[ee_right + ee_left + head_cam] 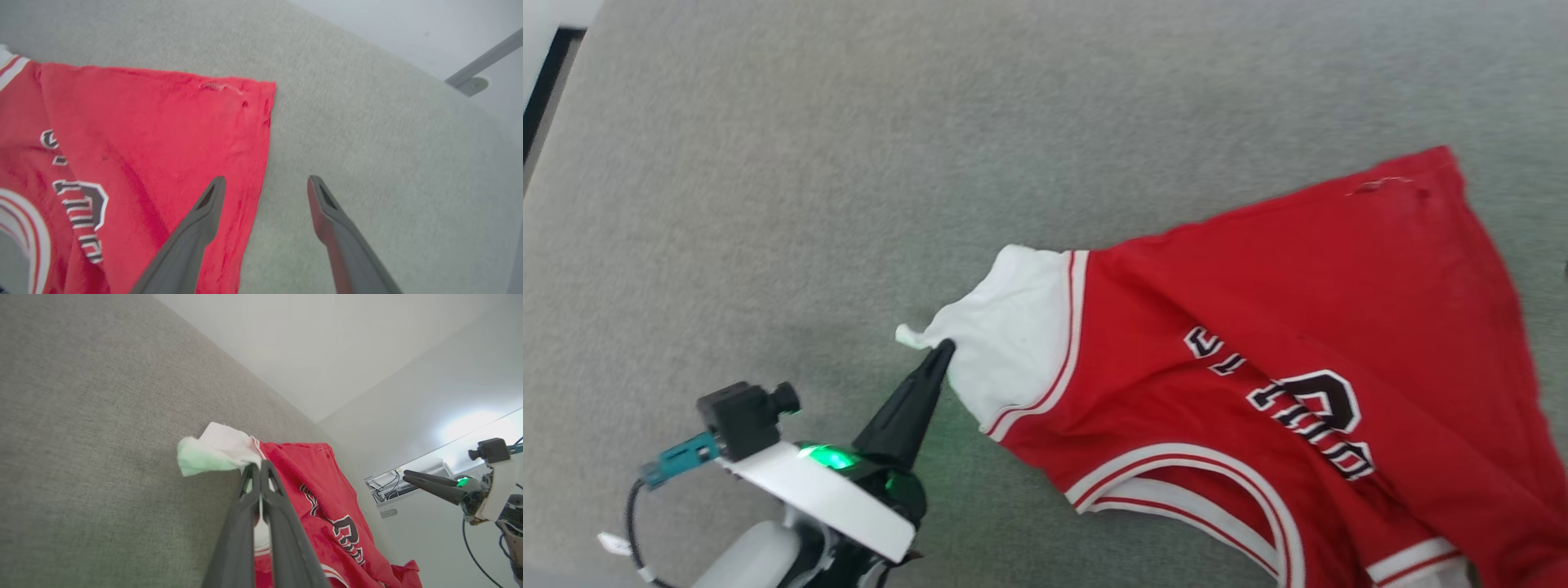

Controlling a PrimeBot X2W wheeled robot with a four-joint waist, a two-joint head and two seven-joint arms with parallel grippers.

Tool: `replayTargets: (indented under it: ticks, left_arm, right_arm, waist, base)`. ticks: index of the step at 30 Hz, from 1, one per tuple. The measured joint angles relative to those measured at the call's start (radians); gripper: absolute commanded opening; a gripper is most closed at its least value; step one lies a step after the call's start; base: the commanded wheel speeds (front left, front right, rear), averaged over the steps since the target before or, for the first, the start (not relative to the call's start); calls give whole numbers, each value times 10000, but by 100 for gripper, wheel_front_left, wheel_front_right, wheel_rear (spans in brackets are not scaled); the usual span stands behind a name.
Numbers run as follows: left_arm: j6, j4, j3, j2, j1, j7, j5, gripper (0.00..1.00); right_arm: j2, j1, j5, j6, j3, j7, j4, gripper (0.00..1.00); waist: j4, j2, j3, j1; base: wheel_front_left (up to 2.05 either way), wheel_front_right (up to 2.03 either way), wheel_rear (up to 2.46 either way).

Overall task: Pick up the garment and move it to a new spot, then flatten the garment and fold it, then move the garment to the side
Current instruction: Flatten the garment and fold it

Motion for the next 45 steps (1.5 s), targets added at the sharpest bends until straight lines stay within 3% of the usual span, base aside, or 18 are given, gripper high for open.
replayTargets:
  ticks: [8,13,18,20,21,28,31,36,45]
  left_arm:
    - [-40,303,-600,-633,-761,4,75,0]
    - [-40,385,-951,-825,-1136,-8,48,0]
    - [-42,514,-1164,-874,-1290,-36,-29,0]
    - [-42,581,-1248,-851,-1369,-38,-36,0]
    - [-42,598,-1266,-832,-1395,-38,-48,0]
    - [-42,1292,-1436,-326,-1906,-38,132,0]
    - [-42,1593,-1379,-255,-2553,90,36,0]
    - [-46,2552,-765,-50,-4471,337,-38,0]
    - [-58,5150,1083,-623,-9212,485,-844,0]
  right_arm:
    - [-127,-3493,-1053,0,2322,-909,3116,100]
    - [-121,-4414,-1003,0,3868,-713,4612,100]
    - [-370,-4930,-614,-4,4844,-529,5235,100]
    - [-391,-5080,-299,-10,5120,-393,5434,24]
    - [-399,-5122,-192,-19,5225,-385,5482,0]
    - [123,-5474,213,8,5501,-1434,6286,0]
    - [631,-6067,326,2,5124,-2374,6899,0]
    - [1350,-7276,104,0,4765,-3745,7925,0]
    - [2305,-10617,-579,6,3532,-6251,9737,0]
  waist:
    - [747,-1,756,0]
    - [1208,-1,1199,0]
    - [1464,0,1345,0]
    - [1457,0,1285,0]
    - [1440,0,1244,0]
    - [1136,0,837,0]
    - [903,-1,607,0]
    - [409,-1,291,0]
    - [-464,-1,739,0]
  base:
    - [0,0,0]
    - [0,0,0]
    - [0,0,0]
    - [0,0,0]
    - [0,0,0]
    - [0,0,0]
    - [0,0,0]
    - [0,0,0]
    - [0,0,0]
